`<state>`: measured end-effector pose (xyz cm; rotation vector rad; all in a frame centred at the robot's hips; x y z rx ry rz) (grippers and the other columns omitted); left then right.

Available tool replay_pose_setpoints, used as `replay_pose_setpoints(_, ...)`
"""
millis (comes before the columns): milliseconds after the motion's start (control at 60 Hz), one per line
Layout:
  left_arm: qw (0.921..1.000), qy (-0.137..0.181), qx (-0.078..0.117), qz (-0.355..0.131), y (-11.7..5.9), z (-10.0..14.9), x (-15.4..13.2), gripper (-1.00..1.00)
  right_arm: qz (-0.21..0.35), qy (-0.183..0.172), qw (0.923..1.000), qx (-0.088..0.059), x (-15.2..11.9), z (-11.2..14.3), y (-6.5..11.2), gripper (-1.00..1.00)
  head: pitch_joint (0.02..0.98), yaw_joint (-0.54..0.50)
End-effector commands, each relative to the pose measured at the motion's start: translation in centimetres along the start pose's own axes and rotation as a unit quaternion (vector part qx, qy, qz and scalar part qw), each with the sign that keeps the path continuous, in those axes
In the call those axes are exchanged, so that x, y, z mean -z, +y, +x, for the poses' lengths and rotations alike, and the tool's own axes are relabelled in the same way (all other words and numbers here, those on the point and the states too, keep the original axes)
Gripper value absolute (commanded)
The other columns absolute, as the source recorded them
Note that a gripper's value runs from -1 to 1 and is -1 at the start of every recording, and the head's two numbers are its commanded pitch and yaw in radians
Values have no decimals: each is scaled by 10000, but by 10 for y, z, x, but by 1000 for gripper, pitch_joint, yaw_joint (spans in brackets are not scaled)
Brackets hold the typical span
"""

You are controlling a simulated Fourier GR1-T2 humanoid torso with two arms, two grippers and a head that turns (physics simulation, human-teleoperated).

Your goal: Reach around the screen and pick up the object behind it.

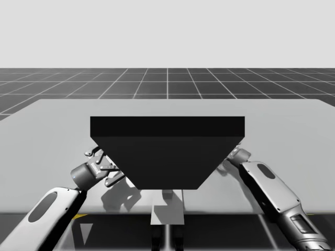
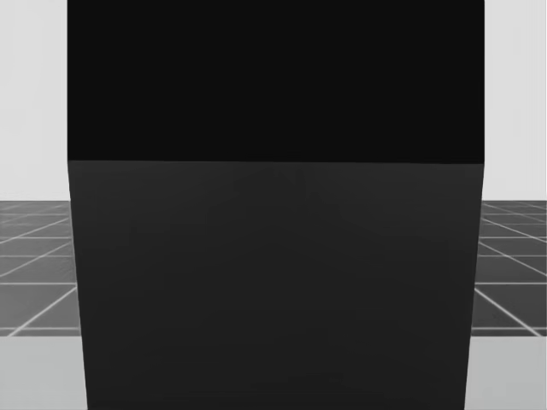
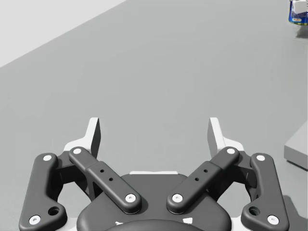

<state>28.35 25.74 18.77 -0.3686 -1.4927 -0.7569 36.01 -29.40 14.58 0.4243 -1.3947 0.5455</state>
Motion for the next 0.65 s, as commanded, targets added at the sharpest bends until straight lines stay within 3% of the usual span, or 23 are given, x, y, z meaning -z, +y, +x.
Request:
replay_pose_setpoints(17,10000,6,15,10,0,0,1,-1000,-829,-622,9946,-70,-10,46,-41,1000,157,1)
replay_pose_setpoints(217,10000,-17,20,37,0,0,2,-1000,-1104,-1136,9872,-194,-27,90,-54,1000,158,1)
replay_pose_setpoints(367,10000,-16,21,41,0,1,2,-1000,-1236,-1573,9789,-404,-38,122,-57,1000,159,2)
replay_pose_setpoints(467,10000,-34,25,61,1,2,1,-1000,-1355,-2025,9677,-648,-50,157,-55,1000,159,3)
replay_pose_setpoints(500,10000,-39,22,64,1,2,2,-1000,-1375,-2113,9654,-667,-53,164,-53,1000,159,3)
replay_pose_setpoints(650,10000,-39,27,81,1,2,2,-1000,-1541,-2749,9436,-1018,-69,209,-43,1000,157,4)
